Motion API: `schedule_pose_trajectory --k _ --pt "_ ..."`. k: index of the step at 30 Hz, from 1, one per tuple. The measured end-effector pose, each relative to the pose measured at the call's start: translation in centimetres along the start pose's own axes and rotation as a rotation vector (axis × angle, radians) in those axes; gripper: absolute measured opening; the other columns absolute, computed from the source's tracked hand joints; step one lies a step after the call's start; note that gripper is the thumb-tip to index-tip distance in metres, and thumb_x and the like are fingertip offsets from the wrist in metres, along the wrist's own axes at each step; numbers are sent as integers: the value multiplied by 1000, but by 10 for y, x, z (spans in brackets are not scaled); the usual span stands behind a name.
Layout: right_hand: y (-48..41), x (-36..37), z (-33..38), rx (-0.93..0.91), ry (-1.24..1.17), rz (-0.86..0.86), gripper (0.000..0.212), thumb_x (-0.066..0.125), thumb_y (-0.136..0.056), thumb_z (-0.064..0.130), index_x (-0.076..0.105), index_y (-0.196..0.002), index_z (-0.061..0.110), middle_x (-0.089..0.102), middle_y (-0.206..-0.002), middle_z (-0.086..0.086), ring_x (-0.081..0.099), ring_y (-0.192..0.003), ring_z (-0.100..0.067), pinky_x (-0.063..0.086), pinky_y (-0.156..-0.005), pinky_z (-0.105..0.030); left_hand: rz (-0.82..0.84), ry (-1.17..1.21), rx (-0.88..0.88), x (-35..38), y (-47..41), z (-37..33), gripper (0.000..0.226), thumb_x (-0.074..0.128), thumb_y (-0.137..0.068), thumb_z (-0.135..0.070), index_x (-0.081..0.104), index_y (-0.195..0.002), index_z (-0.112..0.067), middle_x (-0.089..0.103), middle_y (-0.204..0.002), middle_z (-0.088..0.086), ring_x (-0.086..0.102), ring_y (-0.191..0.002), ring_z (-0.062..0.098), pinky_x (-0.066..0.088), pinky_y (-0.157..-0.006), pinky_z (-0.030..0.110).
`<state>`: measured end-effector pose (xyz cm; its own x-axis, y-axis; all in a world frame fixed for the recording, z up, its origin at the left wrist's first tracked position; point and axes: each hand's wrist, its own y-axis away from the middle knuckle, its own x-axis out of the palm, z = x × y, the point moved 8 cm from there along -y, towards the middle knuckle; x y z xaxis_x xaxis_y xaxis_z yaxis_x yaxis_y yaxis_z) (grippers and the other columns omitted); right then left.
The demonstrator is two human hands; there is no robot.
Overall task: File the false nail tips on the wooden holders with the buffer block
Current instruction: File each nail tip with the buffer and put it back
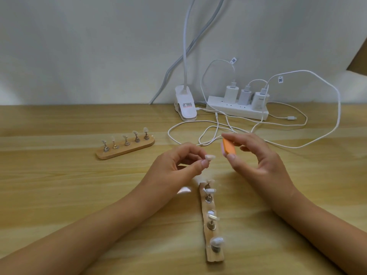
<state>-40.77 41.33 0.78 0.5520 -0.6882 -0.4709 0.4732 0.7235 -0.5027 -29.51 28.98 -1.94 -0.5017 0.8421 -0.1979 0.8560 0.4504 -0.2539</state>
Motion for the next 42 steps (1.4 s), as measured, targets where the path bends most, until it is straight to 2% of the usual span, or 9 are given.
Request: schedule_pose_trajectory --k 4,8,14,21,24,30,34,39,42 --pt "3 -1 2 15 -131 -5 48 62 -77 46 61 -124 33 65 -120 12 57 -116 -12 44 -98 -22 11 34 -7 1 1 1 6 71 -85 -24 70 -91 -27 75 -90 -3 67 -86 9 54 -81 24" --pt "4 5 4 -27 -185 67 46 66 -78 40 63 -122 28 65 -120 5 59 -116 -20 46 -98 -32 31 44 -8 0 0 1 8 74 -82 -28 74 -90 -29 73 -91 -3 66 -86 5 50 -76 17" --pt "9 15 15 -163 -64 144 38 66 -80 32 66 -116 21 66 -114 11 57 -113 -18 43 -97 -26 80 30 36 6 -1 -1 9 66 -83 -24 72 -89 -27 70 -92 3 65 -88 8 51 -80 20" --pt "9 11 20 -198 -17 95 39 66 -79 31 67 -115 17 66 -114 7 59 -112 -19 44 -98 -33 92 13 56 6 0 -3 10 65 -85 -23 72 -91 -27 71 -92 -2 65 -90 8 50 -81 19" --pt "5 7 11 -108 -49 53 39 64 -78 38 67 -114 23 68 -110 5 59 -109 -17 46 -95 -34 87 24 56 6 -1 -2 7 67 -85 -22 71 -90 -26 70 -89 -7 64 -88 4 49 -80 16" --pt "7 10 19 -207 37 61 38 71 -79 33 66 -115 20 66 -112 9 58 -108 -11 42 -98 -25 78 24 50 4 -1 -3 7 69 -86 -22 71 -88 -29 69 -86 -12 63 -85 2 48 -79 15" --pt "0 -3 0 -41 36 -31 39 80 -80 21 63 -115 26 62 -112 15 55 -109 -8 41 -101 -31 50 78 8 1 -1 0 7 69 -82 -27 71 -88 -25 71 -85 -6 64 -83 6 53 -82 22" --pt "11 7 28 -278 102 -3 44 68 -80 33 58 -122 28 62 -121 9 55 -120 -15 40 -104 -45 62 117 12 3 -1 -1 12 67 -81 -25 71 -92 -21 71 -87 -3 64 -84 10 53 -84 24" --pt "3 3 10 -127 92 -21 40 76 -80 29 61 -118 28 62 -116 11 56 -113 -14 40 -103 -49 58 149 2 2 -1 0 10 67 -82 -23 70 -91 -21 71 -85 -4 64 -84 8 52 -82 20"
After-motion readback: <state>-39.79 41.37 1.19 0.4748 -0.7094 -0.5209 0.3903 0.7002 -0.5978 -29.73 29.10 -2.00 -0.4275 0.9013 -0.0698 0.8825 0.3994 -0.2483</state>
